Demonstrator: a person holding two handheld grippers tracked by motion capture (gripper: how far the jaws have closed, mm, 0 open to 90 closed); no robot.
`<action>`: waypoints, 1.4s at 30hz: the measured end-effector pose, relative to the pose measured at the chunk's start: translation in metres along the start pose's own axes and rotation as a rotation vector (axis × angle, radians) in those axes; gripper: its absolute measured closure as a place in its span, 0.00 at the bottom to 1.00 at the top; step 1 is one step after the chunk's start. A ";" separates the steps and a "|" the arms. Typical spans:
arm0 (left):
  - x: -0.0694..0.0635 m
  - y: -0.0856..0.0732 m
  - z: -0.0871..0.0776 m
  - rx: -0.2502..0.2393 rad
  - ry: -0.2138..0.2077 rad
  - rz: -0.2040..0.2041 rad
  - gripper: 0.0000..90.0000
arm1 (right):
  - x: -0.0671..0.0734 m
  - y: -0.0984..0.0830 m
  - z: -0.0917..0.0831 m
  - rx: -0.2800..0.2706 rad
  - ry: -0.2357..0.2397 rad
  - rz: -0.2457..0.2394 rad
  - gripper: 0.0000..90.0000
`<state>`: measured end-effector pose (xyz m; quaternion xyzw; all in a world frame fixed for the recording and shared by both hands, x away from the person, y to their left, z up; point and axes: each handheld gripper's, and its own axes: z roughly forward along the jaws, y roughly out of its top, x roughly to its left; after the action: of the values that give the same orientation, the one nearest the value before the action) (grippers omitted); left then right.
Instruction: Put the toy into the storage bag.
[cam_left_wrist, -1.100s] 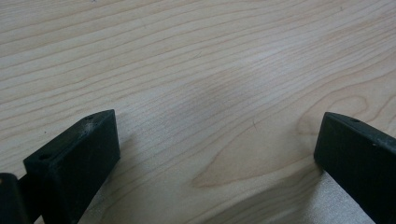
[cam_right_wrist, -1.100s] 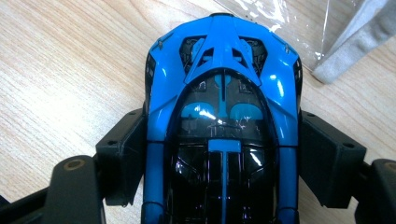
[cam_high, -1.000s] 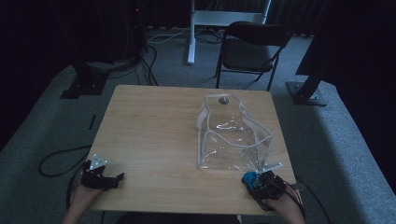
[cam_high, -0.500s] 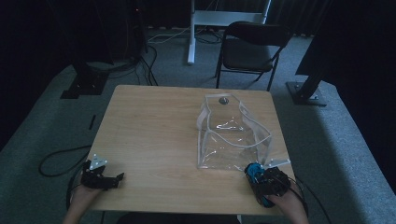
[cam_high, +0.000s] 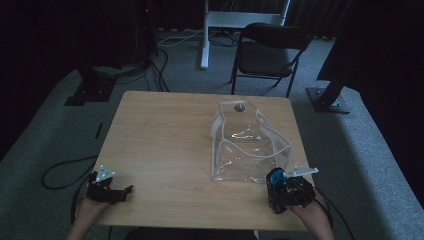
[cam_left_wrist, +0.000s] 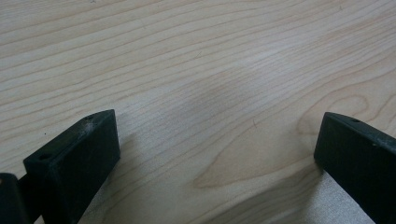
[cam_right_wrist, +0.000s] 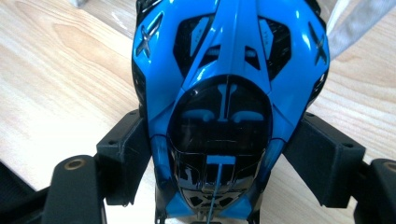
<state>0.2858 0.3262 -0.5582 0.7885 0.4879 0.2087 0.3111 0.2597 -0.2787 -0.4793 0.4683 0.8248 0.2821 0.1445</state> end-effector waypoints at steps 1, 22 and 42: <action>0.000 0.000 0.000 0.000 -0.001 0.001 0.01 | 0.000 0.001 -0.002 -0.008 -0.006 0.001 0.28; 0.001 0.001 0.001 -0.001 -0.003 -0.001 0.01 | 0.003 0.026 -0.044 -0.136 0.014 -0.038 0.28; 0.001 0.003 0.003 -0.001 0.000 -0.005 0.01 | 0.001 0.060 -0.086 -0.239 0.026 -0.087 0.28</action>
<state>0.2897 0.3253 -0.5582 0.7870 0.4898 0.2083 0.3120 0.2570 -0.2825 -0.3743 0.4080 0.8065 0.3780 0.2007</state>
